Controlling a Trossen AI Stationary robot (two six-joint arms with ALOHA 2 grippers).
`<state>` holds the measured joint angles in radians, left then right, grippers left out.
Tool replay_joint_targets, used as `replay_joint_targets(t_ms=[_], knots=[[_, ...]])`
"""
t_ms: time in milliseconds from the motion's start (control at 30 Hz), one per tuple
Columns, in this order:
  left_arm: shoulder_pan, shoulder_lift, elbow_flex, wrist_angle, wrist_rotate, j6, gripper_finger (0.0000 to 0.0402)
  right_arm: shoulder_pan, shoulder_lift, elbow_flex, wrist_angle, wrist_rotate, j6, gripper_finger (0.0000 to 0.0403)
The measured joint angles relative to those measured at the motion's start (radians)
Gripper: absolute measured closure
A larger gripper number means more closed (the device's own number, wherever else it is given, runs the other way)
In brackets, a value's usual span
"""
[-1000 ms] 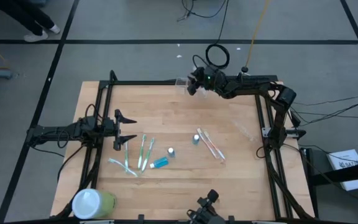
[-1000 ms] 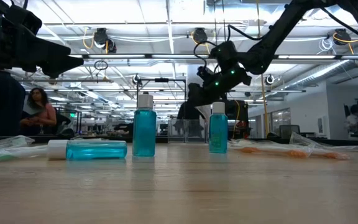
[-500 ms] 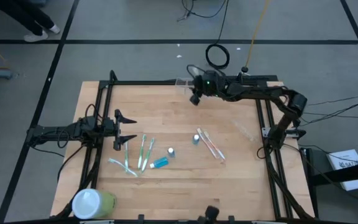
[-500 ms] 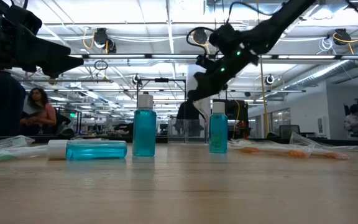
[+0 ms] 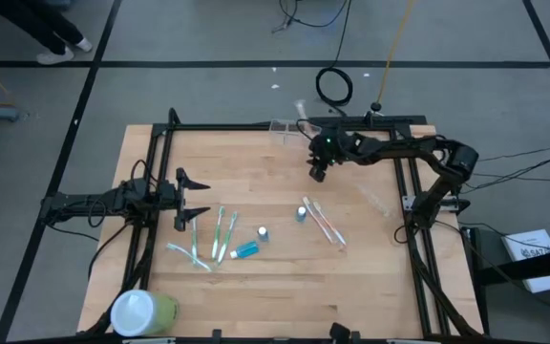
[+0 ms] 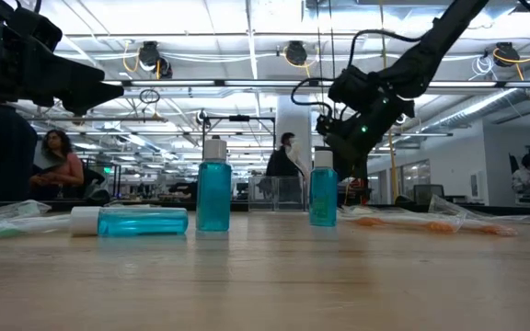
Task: Pick & Place toothbrushing station
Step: Adjust the transparent organizer, then put the blue mouthwash into the transparent organizer
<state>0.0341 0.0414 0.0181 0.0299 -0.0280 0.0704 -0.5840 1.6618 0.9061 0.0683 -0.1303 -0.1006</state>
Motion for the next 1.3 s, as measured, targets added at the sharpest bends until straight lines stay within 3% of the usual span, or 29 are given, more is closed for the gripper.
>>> replay_joint_targets(t_ms=[600,800,967,1133,1300], knots=[[0.0,0.0,0.0,0.0,0.0,0.0,0.0091,-0.046,-0.002,-0.032,0.106,0.146,-0.018,0.0289],[0.0,0.0,0.0,0.0,0.0,0.0,0.0092,-0.049,-0.002,-0.032,0.142,0.264,-0.024,0.0289],[0.0,0.0,0.0,0.0,0.0,0.0,0.0091,-0.043,-0.002,-0.032,0.127,0.255,-0.008,0.0289],[0.0,0.0,0.0,0.0,0.0,0.0,0.0091,-0.009,-0.029,-0.032,0.079,0.138,0.03,0.0289],[0.0,0.0,0.0,0.0,0.0,0.0,0.0091,0.062,-0.134,-0.03,-0.077,0.101,0.095,0.0289]])
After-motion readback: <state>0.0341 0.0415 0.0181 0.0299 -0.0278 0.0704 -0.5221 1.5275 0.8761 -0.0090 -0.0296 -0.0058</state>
